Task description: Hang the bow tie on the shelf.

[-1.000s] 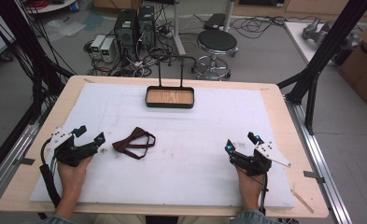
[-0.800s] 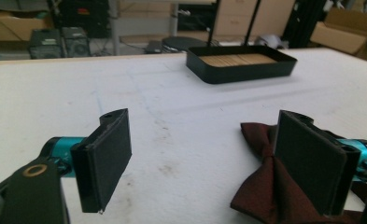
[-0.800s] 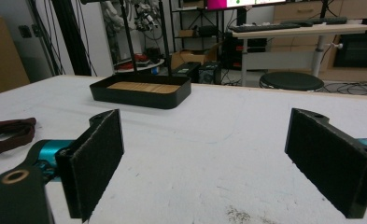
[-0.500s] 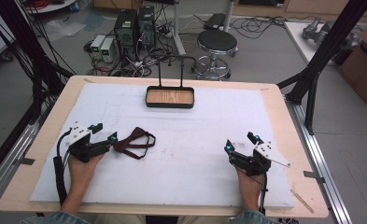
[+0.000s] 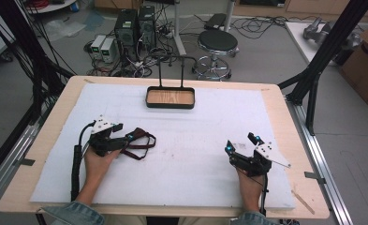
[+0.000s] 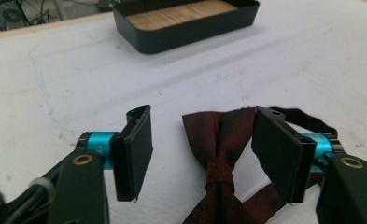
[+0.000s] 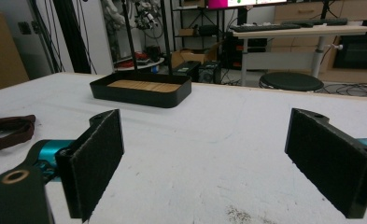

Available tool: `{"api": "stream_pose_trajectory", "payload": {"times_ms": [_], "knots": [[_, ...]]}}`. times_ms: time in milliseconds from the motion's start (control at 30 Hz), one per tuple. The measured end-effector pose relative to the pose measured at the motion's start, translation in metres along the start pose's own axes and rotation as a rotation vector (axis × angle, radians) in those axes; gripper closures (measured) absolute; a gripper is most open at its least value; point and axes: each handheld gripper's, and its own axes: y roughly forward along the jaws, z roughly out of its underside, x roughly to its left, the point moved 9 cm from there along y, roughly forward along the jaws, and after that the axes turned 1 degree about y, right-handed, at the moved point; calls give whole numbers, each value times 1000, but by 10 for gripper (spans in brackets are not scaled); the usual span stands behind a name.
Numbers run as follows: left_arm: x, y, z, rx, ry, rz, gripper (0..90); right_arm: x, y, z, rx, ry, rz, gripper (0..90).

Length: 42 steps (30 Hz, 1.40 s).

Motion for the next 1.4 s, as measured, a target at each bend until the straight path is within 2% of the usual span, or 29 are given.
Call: {"api": "stream_pose_trajectory", "payload": {"times_ms": [100, 200, 400, 533, 600, 733, 867, 1000, 1200, 1267, 1333, 1400], "knots": [[1, 2, 4, 38, 6, -14, 439, 0, 0, 0, 0, 0, -1, 108], [0, 3, 7, 61, 6, -7, 481, 1, 0, 0, 2, 4, -1, 108], [-4, 8, 13, 126, 13, 19, 505, 0, 0, 0, 0, 0, 0, 108], [-6, 11, 18, 178, 14, 53, 552, 0, 0, 0, 2, 2, 0, 108], [-6, 12, 19, 190, 27, 44, 581, 0, 0, 0, 1, 0, 1, 108], [-9, 12, 19, 193, 51, 52, 719, 0, 0, 0, 3, 2, 0, 108], [-9, 11, 19, 185, 47, 60, 747, 0, 0, 0, 1, -2, 1, 108], [-10, 9, 15, 157, 61, 56, 755, 0, 0, 0, 4, 1, 0, 108], [-11, -4, -4, 33, 74, 49, 757, -1, 0, 0, 3, -2, 0, 108], [-10, -6, -8, 4, 78, 46, 757, -1, 0, 0, 3, -1, 1, 108], [-9, -7, -10, -7, 72, 45, 757, -1, 0, 0, 3, 0, 0, 108], [-8, -6, -18, -39, 57, 48, 757, -1, 0, 1, 4, 2, 2, 108]]}}
